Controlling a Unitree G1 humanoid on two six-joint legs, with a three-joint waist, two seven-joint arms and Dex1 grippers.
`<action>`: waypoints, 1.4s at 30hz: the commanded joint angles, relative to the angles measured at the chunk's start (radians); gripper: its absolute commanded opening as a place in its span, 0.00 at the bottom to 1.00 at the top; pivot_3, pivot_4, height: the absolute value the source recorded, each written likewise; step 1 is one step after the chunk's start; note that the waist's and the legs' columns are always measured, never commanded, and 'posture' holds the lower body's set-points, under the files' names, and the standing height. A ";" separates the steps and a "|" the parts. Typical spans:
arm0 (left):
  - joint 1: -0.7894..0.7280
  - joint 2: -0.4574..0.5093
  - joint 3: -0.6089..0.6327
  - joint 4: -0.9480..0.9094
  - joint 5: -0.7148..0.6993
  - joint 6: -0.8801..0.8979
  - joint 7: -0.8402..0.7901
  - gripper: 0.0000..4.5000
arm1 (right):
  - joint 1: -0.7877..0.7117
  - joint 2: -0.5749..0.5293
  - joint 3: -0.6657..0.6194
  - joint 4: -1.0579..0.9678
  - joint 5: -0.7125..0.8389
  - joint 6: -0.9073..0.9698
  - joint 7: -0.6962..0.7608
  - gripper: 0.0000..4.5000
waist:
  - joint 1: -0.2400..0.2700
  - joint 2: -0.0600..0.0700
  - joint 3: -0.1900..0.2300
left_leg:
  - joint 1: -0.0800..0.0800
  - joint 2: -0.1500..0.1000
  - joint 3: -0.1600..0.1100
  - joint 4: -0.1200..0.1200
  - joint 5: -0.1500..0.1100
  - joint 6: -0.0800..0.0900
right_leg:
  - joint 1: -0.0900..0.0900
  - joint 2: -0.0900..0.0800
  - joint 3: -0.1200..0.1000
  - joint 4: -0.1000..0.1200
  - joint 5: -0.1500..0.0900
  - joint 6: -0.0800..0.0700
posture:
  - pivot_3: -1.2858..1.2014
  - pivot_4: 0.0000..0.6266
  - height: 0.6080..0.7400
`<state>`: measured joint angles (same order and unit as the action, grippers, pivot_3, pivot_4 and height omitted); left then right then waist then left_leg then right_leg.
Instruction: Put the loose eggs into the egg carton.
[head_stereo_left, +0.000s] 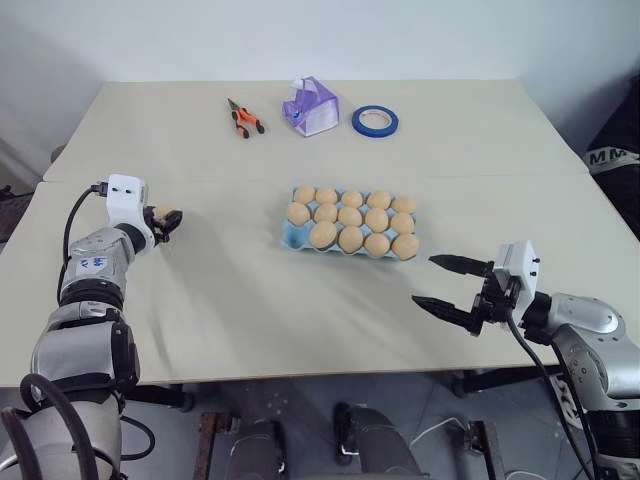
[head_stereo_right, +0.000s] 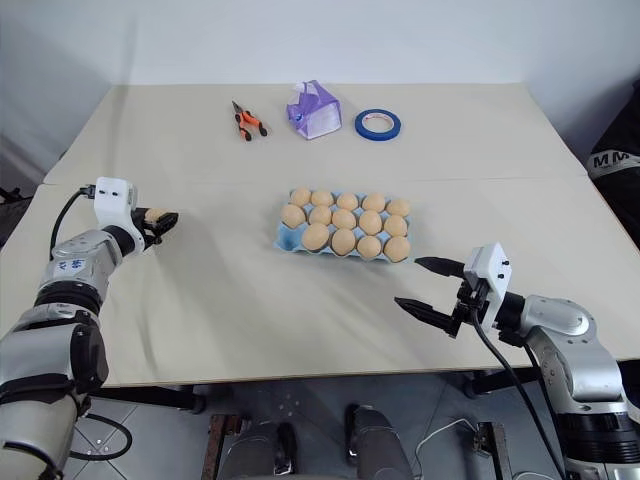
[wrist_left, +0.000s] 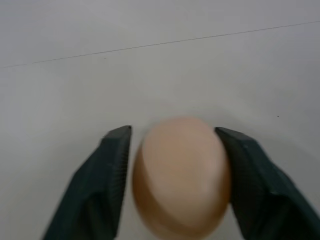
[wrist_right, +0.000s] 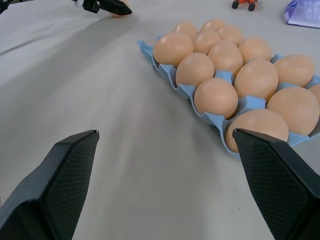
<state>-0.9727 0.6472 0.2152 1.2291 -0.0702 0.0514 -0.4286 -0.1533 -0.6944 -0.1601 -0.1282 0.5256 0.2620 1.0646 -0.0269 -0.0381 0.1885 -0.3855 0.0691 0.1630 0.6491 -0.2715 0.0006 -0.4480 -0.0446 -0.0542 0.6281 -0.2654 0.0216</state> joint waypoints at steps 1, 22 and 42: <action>-0.035 0.003 -0.011 -0.019 0.011 -0.025 -0.012 0.37 | -0.014 -0.008 -0.022 -0.015 -0.004 -0.020 -0.007 1.00 | 0.001 0.000 0.000 | 0.000 0.000 0.000 0.000 0.000 0.000 | 0.000 0.000 0.000 0.000 0.000 0.000 | 0.52 0.24 1.00; -0.090 -0.246 -0.189 -0.390 -0.058 0.133 -0.549 0.33 | 0.044 0.005 -0.045 -0.052 0.001 -0.040 -0.053 1.00 | 0.003 0.000 0.000 | 0.000 -0.003 0.000 0.003 0.001 -0.003 | 0.000 0.003 0.002 0.002 0.000 0.000 | 0.52 0.24 1.00; -0.027 -0.224 -0.276 -0.497 -0.040 0.236 -0.633 1.00 | 0.077 0.015 -0.046 -0.072 0.001 -0.059 -0.092 1.00 | 0.000 0.000 0.000 | 0.000 -0.002 -0.002 0.005 0.002 0.000 | 0.001 0.001 0.003 0.004 0.000 0.000 | 0.52 0.24 1.00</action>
<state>-0.9874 0.4128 -0.0778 0.7515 -0.1098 0.3124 -1.0736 -0.0703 -0.6822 -0.1744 -0.1713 0.5146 0.2204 0.9767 -0.0273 -0.0381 0.1886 -0.3855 0.0667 0.1609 0.6537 -0.2694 0.0006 -0.4474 -0.0434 -0.0508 0.6324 -0.2654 0.0219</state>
